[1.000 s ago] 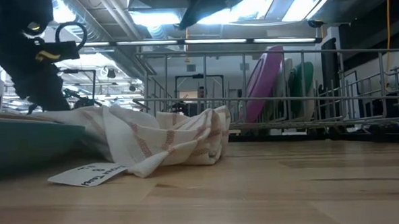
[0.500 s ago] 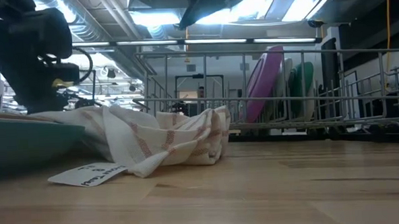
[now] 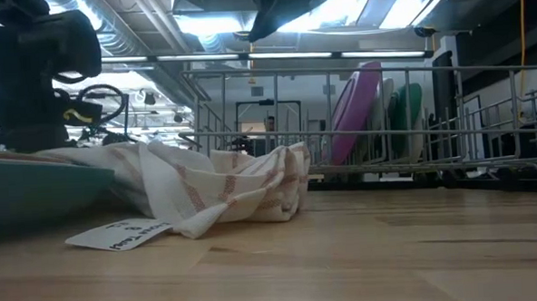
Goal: Sort dishes
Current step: Put the orange patterned plate into the dish rack
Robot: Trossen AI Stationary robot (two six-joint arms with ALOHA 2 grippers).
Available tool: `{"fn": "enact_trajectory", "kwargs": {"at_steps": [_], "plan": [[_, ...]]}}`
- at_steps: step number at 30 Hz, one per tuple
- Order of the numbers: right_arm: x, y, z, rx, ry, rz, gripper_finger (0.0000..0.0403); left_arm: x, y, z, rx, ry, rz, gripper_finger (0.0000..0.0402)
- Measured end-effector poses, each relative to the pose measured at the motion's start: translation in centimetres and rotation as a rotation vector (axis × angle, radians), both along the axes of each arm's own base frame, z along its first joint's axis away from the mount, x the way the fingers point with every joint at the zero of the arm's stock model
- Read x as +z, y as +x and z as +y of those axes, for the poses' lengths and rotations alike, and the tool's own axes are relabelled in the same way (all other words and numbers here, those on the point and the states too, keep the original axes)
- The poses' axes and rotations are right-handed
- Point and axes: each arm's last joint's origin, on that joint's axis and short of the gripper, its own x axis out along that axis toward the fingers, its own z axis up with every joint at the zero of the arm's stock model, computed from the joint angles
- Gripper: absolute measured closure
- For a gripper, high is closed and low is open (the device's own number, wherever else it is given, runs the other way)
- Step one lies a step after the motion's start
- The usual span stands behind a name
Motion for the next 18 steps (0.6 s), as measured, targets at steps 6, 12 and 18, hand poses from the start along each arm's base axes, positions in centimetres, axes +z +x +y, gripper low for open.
{"fn": "enact_trajectory", "kwargs": {"at_steps": [6,12,18], "plan": [[-0.1,-0.1,0.0,0.0,0.002,0.013,0.018,0.7,0.7,-0.3,0.014,-0.095,-0.039,0.0326],[-0.1,-0.1,0.0,0.0,0.002,0.016,0.018,2.5,1.9,-0.5,-0.028,-0.102,-0.094,0.0349],[-0.1,-0.1,0.0,0.0,0.002,0.016,0.018,4.0,2.4,-0.5,-0.057,-0.094,-0.109,0.0366]]}}
